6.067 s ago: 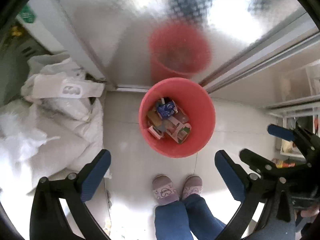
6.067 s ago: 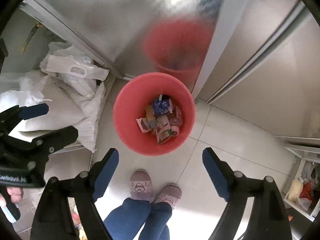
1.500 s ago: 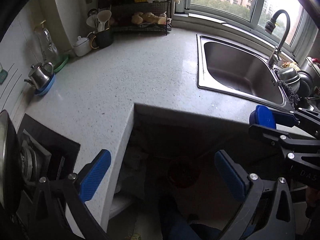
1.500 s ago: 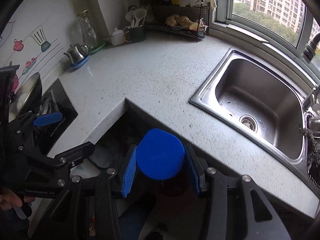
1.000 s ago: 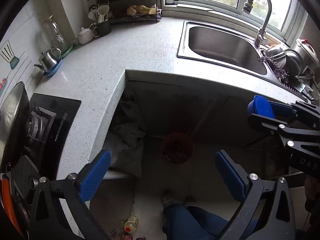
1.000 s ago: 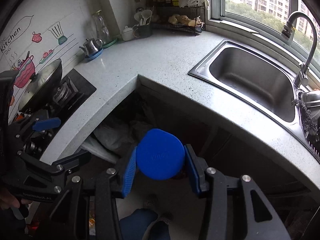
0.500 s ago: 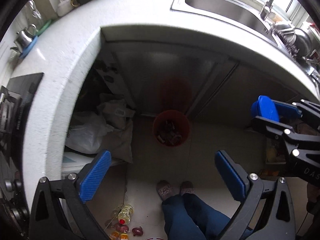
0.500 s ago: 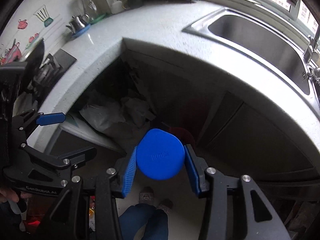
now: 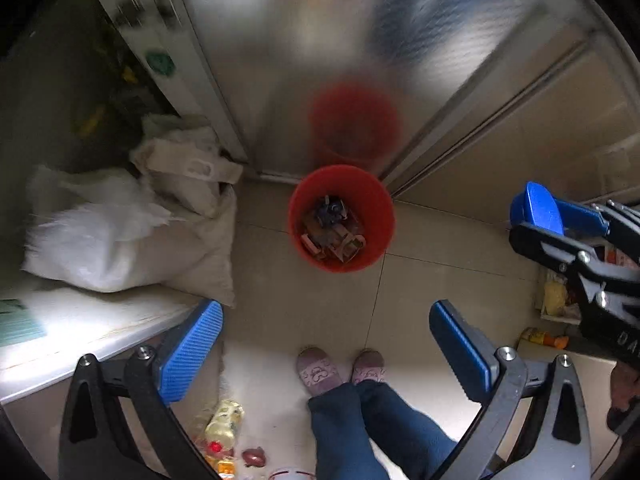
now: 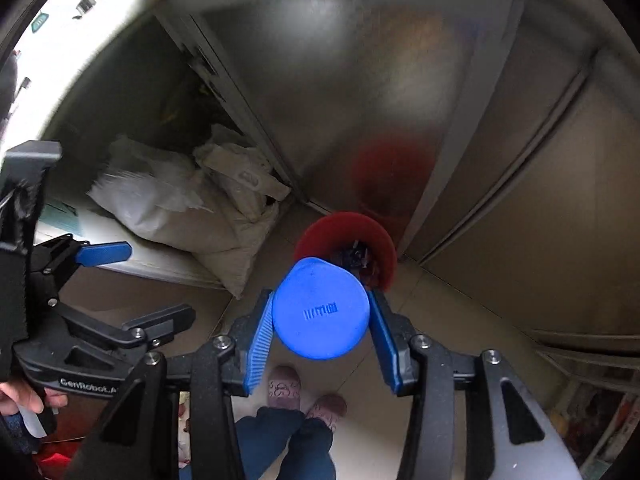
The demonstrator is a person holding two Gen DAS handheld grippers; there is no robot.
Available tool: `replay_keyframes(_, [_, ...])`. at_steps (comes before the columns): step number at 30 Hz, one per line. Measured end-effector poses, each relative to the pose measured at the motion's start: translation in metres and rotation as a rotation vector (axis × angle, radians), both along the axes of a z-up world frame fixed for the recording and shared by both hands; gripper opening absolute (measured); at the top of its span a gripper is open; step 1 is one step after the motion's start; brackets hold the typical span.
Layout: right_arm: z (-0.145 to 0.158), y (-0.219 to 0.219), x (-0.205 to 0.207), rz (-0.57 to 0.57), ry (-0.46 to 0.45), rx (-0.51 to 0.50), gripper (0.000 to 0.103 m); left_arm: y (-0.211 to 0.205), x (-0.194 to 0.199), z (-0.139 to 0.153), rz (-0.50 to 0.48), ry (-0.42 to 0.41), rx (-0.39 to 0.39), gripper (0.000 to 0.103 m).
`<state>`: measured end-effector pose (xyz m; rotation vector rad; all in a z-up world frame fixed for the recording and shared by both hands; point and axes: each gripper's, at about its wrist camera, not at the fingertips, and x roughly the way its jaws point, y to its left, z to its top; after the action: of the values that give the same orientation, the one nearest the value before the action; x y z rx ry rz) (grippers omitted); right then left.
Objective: Collect trash
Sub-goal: 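Carry the blue lid with the right gripper down over the red bin, then open the right gripper to drop the blue lid into the red bin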
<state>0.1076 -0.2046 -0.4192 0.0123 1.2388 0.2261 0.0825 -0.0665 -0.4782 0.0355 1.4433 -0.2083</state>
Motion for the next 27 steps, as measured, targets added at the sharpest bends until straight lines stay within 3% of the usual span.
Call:
replay_keyframes(13, [-0.183, -0.008, 0.043, -0.034, 0.026, -0.01, 0.044, 0.003, 0.045, -0.169, -0.027, 0.012, 0.011, 0.103])
replay_keyframes(17, [-0.227, -0.012, 0.052, -0.047, 0.026, -0.021, 0.044, 0.008, 0.053, -0.218, -0.041, 0.031, 0.02, 0.103])
replay_keyframes(22, [-0.268, -0.01, 0.061, -0.049, 0.036, -0.036, 0.044, 0.013, 0.057, -0.257, -0.057, 0.033, 0.035, 0.103])
replay_keyframes(27, [-0.292, -0.002, 0.065, -0.016, 0.052, -0.042, 0.044, 0.016, 0.061, -0.277, -0.057, 0.051, 0.015, 0.103])
